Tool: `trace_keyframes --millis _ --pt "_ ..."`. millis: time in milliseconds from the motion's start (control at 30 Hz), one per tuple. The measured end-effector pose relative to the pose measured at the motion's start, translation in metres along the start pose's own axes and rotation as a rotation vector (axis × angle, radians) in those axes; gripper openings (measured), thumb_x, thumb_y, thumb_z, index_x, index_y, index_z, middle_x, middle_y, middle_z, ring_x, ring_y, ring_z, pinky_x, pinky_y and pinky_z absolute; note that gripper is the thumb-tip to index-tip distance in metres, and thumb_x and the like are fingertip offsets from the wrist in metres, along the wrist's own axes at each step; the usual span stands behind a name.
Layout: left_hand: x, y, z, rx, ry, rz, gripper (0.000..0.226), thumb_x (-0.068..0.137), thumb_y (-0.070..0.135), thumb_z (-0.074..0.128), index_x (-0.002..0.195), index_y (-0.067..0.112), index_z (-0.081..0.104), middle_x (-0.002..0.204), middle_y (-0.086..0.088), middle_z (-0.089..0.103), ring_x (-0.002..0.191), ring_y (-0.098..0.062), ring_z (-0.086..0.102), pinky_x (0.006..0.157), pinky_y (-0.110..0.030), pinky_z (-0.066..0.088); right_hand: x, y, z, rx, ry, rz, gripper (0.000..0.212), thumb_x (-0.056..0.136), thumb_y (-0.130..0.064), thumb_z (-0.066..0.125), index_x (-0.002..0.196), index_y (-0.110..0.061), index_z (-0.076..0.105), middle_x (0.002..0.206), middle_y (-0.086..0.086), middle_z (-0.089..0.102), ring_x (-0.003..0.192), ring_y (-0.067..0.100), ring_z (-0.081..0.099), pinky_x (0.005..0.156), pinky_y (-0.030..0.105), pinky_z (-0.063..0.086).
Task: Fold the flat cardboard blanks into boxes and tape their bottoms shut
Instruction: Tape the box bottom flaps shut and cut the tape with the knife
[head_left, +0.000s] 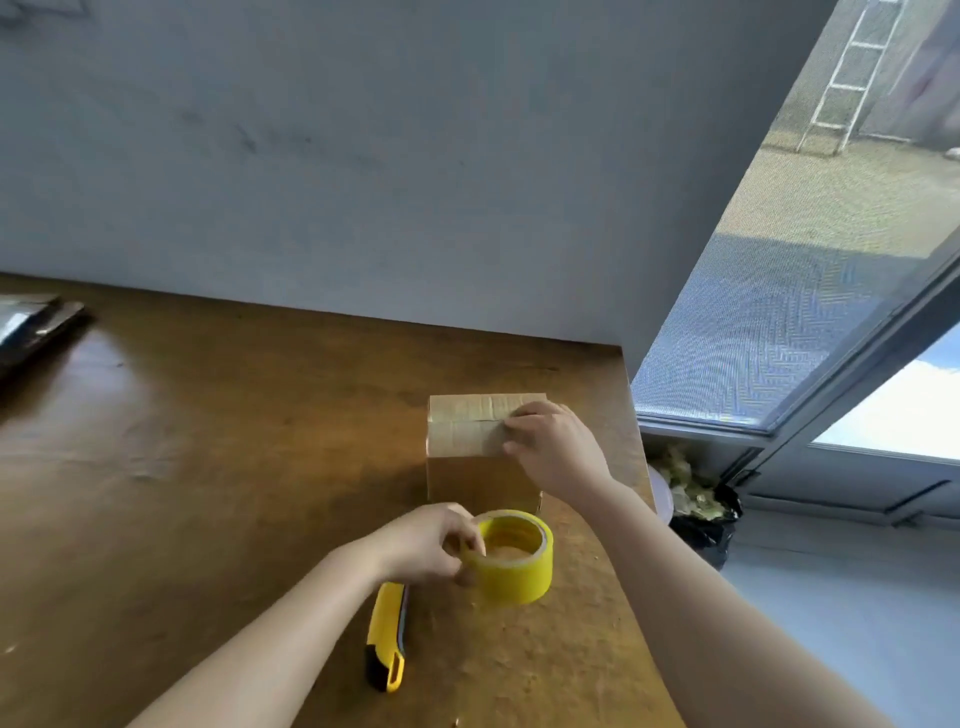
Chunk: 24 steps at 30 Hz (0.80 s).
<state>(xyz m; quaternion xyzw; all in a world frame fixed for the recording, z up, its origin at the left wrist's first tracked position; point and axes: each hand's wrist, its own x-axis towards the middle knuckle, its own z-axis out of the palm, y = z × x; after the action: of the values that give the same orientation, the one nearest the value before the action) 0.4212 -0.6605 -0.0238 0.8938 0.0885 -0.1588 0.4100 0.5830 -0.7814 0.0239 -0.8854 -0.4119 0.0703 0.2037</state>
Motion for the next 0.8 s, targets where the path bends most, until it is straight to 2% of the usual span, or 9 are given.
trace_keyframes --millis 67,200,267,400,500,567,633,733,800 --pt "-0.008 0.010 -0.024 -0.142 0.001 -0.014 0.023 0.074 0.020 0.079 0.088 0.034 0.066 0.102 0.011 0.057 0.077 0.005 0.054 0.068 -0.011 0.042 0.001 0.000 -0.002 0.042 -0.002 0.021 0.032 0.089 -0.032 0.063 0.119 -0.024 0.069 0.125 -0.011 0.059 0.119 0.015 0.047 0.096 0.031 0.043" --pt "-0.027 0.030 -0.072 -0.397 -0.055 0.027 0.016 0.079 0.013 0.077 0.091 0.020 0.070 0.084 0.007 0.066 0.079 -0.006 0.061 0.072 -0.017 0.049 0.006 -0.003 -0.010 0.139 0.000 0.048 0.026 0.090 -0.038 0.061 0.098 -0.017 0.076 0.108 -0.005 0.069 0.102 0.016 0.058 0.082 0.028 0.046" --pt "-0.033 0.037 -0.089 -0.442 -0.037 0.048 0.020 0.079 0.015 0.076 0.098 0.014 0.070 0.089 0.006 0.068 0.083 -0.007 0.062 0.076 -0.020 0.049 0.008 -0.005 -0.018 0.226 -0.022 0.118 0.044 0.094 -0.046 0.051 0.088 -0.010 0.076 0.094 0.003 0.073 0.087 0.021 0.063 0.074 0.034 0.049" --pt "-0.033 0.044 -0.109 -0.481 0.081 0.076 0.034 0.073 0.027 0.076 0.104 0.016 0.070 0.104 -0.008 0.066 0.096 -0.015 0.059 0.088 -0.030 0.050 0.006 -0.010 -0.030 0.495 -0.027 0.260 0.064 0.096 -0.060 0.030 0.078 -0.018 0.074 0.085 0.002 0.072 0.082 0.018 0.061 0.078 0.033 0.045" --pt "-0.025 0.045 -0.112 -0.591 0.177 0.078 0.037 0.073 0.032 0.073 0.109 0.024 0.069 0.111 -0.012 0.065 0.096 -0.017 0.059 0.089 -0.037 0.046 0.005 -0.014 -0.033 0.572 0.021 0.352 0.072 0.087 -0.072 0.019 0.063 -0.014 0.053 0.069 0.004 0.058 0.073 0.023 0.055 0.073 0.036 0.041" --pt "-0.016 0.047 -0.111 -0.680 0.218 0.047 0.038 0.077 0.032 0.070 0.114 0.027 0.067 0.099 -0.003 0.067 0.081 -0.010 0.060 0.076 -0.032 0.043 0.006 -0.015 -0.035 0.655 0.024 0.388 0.082 0.084 -0.077 0.016 0.077 -0.010 0.064 0.081 0.005 0.062 0.082 0.022 0.057 0.079 0.036 0.041" --pt "-0.007 0.048 -0.108 -0.736 0.242 -0.003 0.039 0.077 0.033 0.069 0.116 0.028 0.066 0.094 0.001 0.067 0.077 -0.010 0.058 0.071 -0.029 0.039 0.006 -0.016 -0.038 0.731 0.015 0.353 0.085 0.077 -0.083 0.017 0.093 -0.017 0.067 0.096 0.004 0.065 0.093 0.019 0.059 0.084 0.033 0.042" --pt "0.005 0.049 -0.102 -0.835 0.266 -0.050 0.046 0.073 0.037 0.070 0.117 0.027 0.066 0.093 0.001 0.069 0.085 -0.017 0.054 0.077 -0.033 0.036 0.006 -0.018 -0.042 0.698 -0.021 0.237 0.093 0.062 -0.095 0.035 0.128 -0.033 0.054 0.126 -0.002 0.059 0.116 0.020 0.054 0.103 0.038 0.041" --pt "0.011 0.050 -0.103 -0.861 0.279 -0.071 0.054 0.072 0.041 0.070 0.123 0.027 0.063 0.090 0.006 0.070 0.082 -0.014 0.053 0.073 -0.030 0.036 0.010 -0.018 -0.043 0.579 -0.042 0.206 0.098 0.056 -0.092 0.050 0.136 -0.036 0.045 0.126 -0.001 0.057 0.115 0.022 0.055 0.102 0.041 0.045"
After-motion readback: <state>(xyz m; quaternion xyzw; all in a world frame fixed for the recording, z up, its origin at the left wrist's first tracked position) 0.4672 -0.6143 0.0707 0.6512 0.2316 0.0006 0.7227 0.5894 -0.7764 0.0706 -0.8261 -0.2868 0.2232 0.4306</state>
